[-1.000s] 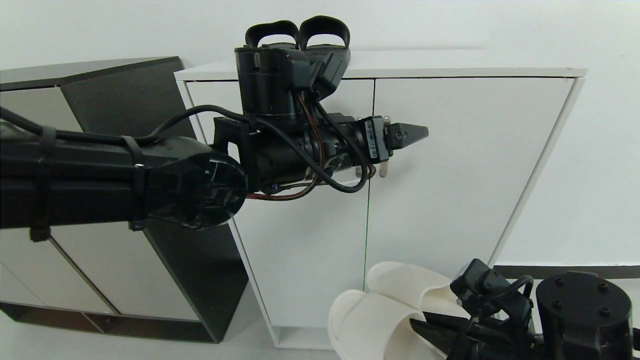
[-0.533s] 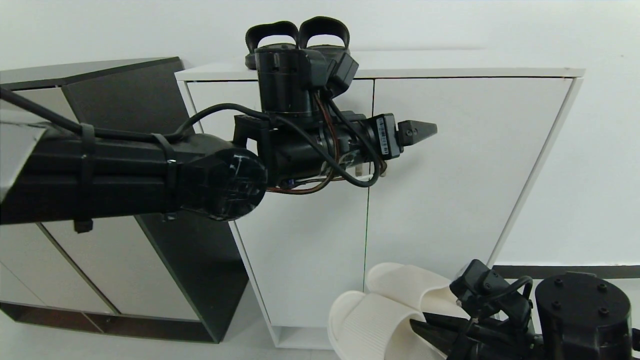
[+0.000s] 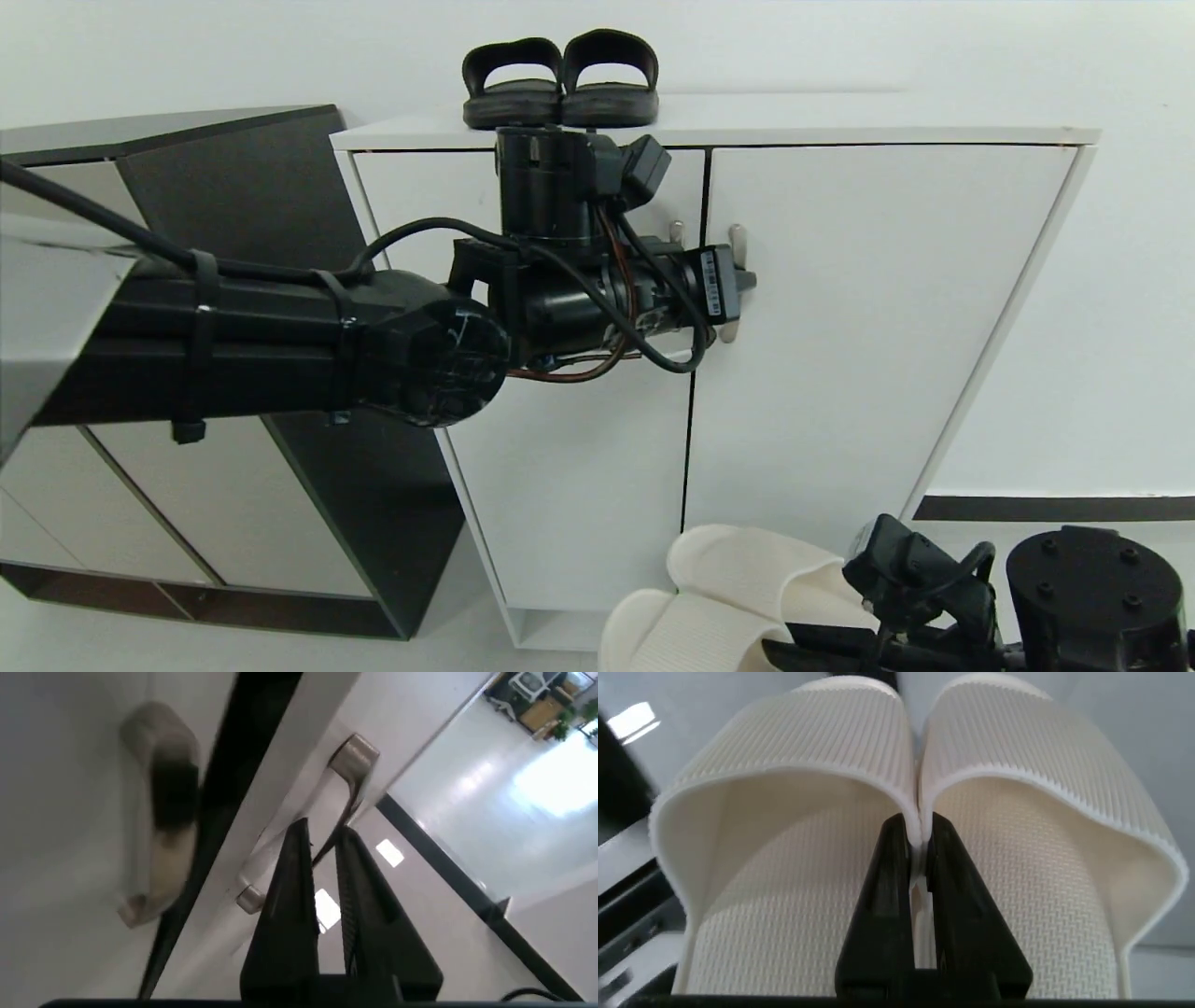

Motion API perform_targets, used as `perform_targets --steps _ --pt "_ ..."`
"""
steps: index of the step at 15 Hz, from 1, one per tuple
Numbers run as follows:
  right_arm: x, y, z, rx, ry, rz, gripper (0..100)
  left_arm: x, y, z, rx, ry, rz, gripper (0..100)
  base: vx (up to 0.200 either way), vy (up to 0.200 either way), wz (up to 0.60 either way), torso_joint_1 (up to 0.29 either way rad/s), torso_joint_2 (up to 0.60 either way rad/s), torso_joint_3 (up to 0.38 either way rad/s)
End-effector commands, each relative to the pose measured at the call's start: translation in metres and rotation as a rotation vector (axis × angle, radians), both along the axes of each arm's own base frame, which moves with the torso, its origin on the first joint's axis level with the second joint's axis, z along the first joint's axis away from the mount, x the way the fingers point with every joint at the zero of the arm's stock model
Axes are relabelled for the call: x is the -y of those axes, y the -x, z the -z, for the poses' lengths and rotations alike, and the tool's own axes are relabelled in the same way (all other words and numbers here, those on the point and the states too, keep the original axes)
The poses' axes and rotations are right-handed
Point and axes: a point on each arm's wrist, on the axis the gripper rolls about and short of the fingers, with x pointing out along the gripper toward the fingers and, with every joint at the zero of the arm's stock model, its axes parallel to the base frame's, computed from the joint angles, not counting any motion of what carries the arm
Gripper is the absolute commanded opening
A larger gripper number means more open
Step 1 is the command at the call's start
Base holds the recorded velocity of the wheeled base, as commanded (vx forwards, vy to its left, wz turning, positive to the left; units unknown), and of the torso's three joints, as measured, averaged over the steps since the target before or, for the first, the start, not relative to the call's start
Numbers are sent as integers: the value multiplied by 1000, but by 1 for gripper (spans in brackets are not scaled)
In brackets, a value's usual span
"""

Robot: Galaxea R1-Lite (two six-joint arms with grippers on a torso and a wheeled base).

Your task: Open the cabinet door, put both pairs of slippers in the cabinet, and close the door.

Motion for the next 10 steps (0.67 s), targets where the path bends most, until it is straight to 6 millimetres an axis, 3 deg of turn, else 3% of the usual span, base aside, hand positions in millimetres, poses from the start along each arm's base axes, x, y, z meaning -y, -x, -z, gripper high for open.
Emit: perform_targets --steps 1,4,10 --pt "9 9 2 4 3 -68 0 -4 24 -10 8 10 41 0 0 0 0 0 0 0" --pt "16 17 5 28 24 -172 0 -8 52 -15 8 8 85 0 0 0 0 0 0 0" --pt "17 19 8 27 36 -179 0 -30 98 -23 25 5 142 0 0 0 0 0 0 0"
